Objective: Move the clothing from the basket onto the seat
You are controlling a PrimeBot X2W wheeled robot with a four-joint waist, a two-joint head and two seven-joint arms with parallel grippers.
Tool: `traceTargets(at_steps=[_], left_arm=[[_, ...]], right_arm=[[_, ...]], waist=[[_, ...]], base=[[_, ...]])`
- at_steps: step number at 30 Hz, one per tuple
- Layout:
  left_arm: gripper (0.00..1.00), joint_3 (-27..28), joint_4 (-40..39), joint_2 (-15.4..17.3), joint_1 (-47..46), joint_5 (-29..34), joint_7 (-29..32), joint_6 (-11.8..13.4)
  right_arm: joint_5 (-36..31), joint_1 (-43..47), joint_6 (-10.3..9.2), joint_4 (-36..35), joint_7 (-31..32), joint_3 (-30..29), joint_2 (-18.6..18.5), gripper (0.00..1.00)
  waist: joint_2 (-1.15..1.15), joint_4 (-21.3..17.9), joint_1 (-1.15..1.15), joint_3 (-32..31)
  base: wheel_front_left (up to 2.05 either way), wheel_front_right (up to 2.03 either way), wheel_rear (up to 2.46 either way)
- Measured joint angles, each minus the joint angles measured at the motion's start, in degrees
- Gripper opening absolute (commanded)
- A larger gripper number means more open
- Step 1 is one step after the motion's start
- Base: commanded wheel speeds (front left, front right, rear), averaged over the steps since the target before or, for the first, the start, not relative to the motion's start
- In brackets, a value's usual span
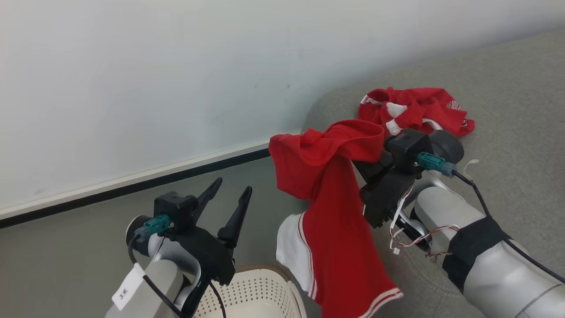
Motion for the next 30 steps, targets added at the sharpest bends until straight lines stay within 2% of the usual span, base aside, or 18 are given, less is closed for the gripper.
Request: traceTargets(at_steps=[15,21,24,30], left_arm=[[1.0,-2.36,-3.5,0.52,6.31,0.54,-1.97,-1.12],[1.0,-3.79,-5.75,-0.68,6.51,1.85,-2.05,-1.15],[1.0,-4.11,-6.69,-0.92,6.5,2.53,-2.5,-1.16],[1.0,-4.08,-10.39,-0.14,6.31,3.6,-2.54,-0.6]], right_arm=[[-2.11,-1.17,0.0,-4.97,0.0,-1.56,-6.0,0.0],[-2.18,-1.46,-0.48,-7.81,0.0,-3.3,-9.33,0.0],[-2.18,-2.14,-0.58,-7.89,0.0,-3.59,-9.62,0.0],[-2.09,-12.65,-0.49,-6.98,0.74,-6.02,-8.96,0.0]], waist=[[0.0,-10.72,-0.01,-0.17],[0.0,-14.8,-0.01,0.49],[0.0,-15.95,-0.01,1.3],[0.0,-16.55,-0.01,4.39]], base=[[0.0,0.0,0.0],[0.0,0.0,0.0],[0.0,0.0,0.0],[0.0,0.0,0.0]])
